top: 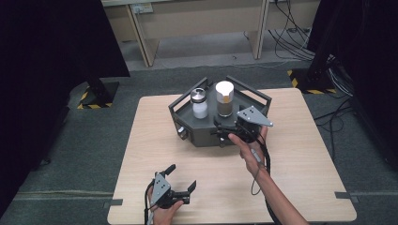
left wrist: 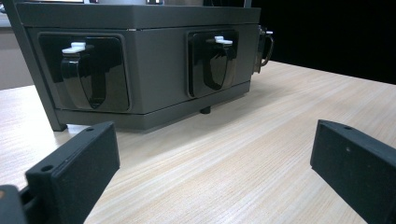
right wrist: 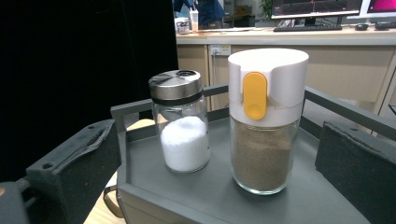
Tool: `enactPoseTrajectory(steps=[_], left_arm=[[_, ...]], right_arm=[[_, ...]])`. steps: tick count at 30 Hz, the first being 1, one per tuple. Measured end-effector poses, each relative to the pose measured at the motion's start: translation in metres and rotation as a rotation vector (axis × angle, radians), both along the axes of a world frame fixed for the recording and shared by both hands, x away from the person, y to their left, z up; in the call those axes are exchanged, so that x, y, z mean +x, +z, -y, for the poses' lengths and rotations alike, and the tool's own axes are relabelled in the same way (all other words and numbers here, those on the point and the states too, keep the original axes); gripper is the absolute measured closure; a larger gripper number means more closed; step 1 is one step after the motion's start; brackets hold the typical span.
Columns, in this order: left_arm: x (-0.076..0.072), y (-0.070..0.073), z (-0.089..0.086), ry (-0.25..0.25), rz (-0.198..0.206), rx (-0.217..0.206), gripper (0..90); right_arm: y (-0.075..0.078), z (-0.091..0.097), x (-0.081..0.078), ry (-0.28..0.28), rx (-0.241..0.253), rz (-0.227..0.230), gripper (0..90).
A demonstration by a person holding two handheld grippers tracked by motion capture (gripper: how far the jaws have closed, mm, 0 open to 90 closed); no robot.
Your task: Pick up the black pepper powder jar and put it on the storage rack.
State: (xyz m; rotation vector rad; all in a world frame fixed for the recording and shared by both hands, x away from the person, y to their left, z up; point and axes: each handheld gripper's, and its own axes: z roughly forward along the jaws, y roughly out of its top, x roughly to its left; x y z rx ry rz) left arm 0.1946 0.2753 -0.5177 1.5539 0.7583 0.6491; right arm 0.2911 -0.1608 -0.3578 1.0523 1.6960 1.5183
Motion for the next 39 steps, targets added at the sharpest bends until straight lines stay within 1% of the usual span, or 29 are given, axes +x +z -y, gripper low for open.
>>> enactPoseTrajectory(steps=[3, 14, 18, 21, 29, 33, 39], left_arm=[[0.0, 0.0, 0.0, 0.0, 0.0, 0.0, 0.6], [0.0, 0.0, 0.0, 0.0, 0.002, -0.002, 0.5], [0.0, 0.0, 0.0, 0.0, 0.002, 0.0, 0.6], [0.0, 0.0, 0.0, 0.001, 0.002, 0.0, 0.6], [-0.001, 0.0, 0.0, 0.001, 0.003, 0.002, 0.6], [-0.001, 0.0, 0.0, 0.001, 0.002, 0.002, 0.6], [-0.001, 0.0, 0.001, 0.002, 0.001, 0.002, 0.6]], right_arm=[[-0.002, 0.001, -0.005, 0.002, -0.005, 0.013, 0.4], [-0.01, 0.008, -0.019, 0.015, 0.024, 0.026, 0.4], [-0.012, 0.01, -0.025, 0.018, 0.019, 0.039, 0.4], [-0.014, 0.014, -0.029, 0.026, 0.03, 0.038, 0.4], [-0.021, 0.022, -0.042, 0.03, 0.039, 0.05, 0.4], [-0.025, 0.025, -0.049, 0.026, 0.032, 0.064, 0.4], [-0.032, 0.031, -0.057, 0.027, 0.035, 0.065, 0.4]])
